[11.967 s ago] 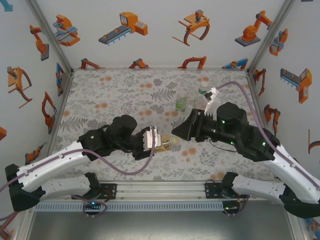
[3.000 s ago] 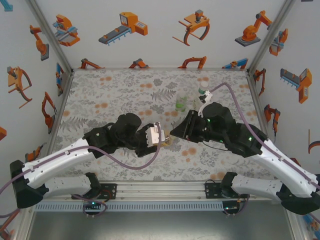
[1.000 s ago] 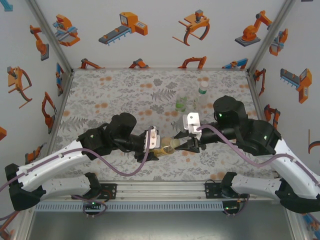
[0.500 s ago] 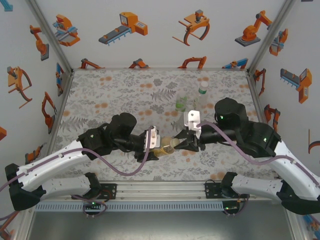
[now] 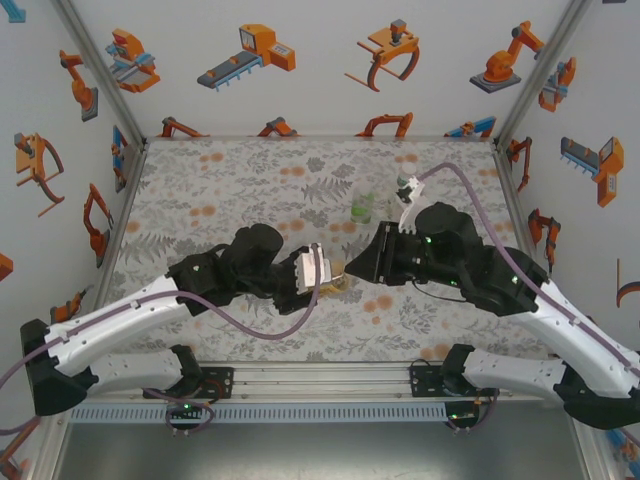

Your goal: Screw on the bottle caps

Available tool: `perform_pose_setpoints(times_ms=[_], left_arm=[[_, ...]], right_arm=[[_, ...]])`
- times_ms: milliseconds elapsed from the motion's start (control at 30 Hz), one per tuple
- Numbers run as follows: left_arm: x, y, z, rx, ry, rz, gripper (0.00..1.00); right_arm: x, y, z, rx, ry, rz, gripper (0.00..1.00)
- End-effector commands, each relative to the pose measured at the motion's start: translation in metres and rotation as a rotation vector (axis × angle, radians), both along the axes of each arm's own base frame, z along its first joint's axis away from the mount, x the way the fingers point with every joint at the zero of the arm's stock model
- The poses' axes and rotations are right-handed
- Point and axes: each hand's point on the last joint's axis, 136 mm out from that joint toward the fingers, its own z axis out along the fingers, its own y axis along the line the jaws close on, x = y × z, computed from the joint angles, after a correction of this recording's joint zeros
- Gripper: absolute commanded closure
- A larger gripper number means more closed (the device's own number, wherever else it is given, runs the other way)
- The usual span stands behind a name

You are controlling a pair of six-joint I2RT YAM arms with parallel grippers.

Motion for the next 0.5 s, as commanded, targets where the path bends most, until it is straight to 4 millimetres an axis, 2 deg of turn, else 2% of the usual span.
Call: perform_pose_setpoints(times_ms=[0, 100, 200, 333, 400, 467], left_arm=[[0.003, -0.010, 0.014, -0.056, -0.040, -0.010, 1.00], [0.001, -0.012, 0.015, -0.066, -0.041, -0.024, 1.00], [-0.001, -0.012, 0.015, -0.067, -0.037, -0.035, 1.00], [-0.004, -0.011, 0.015, -0.068, -0.031, -0.050, 1.00], [-0.007, -0.011, 0.015, -0.069, -0.026, -0.060, 1.00], [-0.010, -0.010, 0.017, -0.075, -0.019, -0.076, 1.00]], right_arm=[[0.017, -0.010, -0.010, 0.119, 0.218, -0.277, 1.00], [0.022, -0.008, -0.003, 0.157, 0.164, -0.274, 1.00], [0.022, -0.012, 0.011, 0.123, 0.067, -0.231, 0.86], [0.018, -0.017, 0.039, 0.074, -0.140, -0.118, 0.52], [0.014, -0.020, 0.052, 0.049, -0.252, -0.055, 0.45], [0.006, -0.018, 0.065, 0.017, -0.389, 0.045, 0.44]])
